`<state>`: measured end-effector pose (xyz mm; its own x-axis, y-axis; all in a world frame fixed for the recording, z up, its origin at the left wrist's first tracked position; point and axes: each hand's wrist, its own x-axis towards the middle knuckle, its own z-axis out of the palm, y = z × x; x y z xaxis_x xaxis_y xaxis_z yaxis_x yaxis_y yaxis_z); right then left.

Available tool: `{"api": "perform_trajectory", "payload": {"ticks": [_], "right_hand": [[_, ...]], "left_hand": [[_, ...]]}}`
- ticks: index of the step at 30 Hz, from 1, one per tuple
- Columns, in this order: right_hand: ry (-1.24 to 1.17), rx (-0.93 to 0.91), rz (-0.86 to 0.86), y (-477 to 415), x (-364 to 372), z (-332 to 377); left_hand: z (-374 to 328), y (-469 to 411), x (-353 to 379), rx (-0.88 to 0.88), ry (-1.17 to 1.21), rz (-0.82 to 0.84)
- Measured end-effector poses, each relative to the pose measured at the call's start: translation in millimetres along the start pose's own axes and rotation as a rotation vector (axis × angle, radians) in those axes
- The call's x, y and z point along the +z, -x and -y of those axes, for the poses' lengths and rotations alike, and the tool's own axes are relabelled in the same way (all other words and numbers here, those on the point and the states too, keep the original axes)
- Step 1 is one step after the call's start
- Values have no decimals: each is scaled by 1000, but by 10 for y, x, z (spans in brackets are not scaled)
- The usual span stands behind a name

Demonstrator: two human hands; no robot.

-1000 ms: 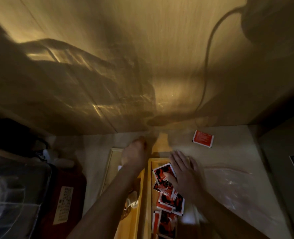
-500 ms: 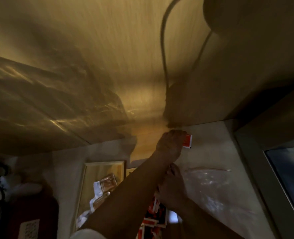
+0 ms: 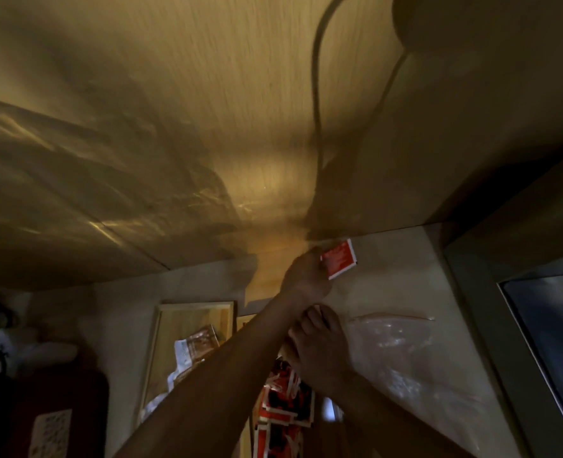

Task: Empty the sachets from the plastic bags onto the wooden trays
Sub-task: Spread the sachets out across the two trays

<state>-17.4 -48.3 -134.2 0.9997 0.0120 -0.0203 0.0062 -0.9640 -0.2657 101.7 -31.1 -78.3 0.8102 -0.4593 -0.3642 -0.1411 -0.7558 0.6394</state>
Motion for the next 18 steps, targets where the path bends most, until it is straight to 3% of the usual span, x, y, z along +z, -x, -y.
{"api": "perform_trajectory", "payload": {"ticks": [5, 7, 14, 18], "right_hand": [[-4, -6, 33, -7, 10, 3], [2, 16, 67, -17, -8, 14], [3, 47, 94, -3, -33, 31], [-3, 32, 78, 11, -12, 23]], "left_hand": [[118, 531, -532, -123, 548, -102], [229, 825, -675, -180, 667, -116], [764, 1442, -564, -502, 815, -138], [946, 1577, -331, -561, 792, -50]]}}
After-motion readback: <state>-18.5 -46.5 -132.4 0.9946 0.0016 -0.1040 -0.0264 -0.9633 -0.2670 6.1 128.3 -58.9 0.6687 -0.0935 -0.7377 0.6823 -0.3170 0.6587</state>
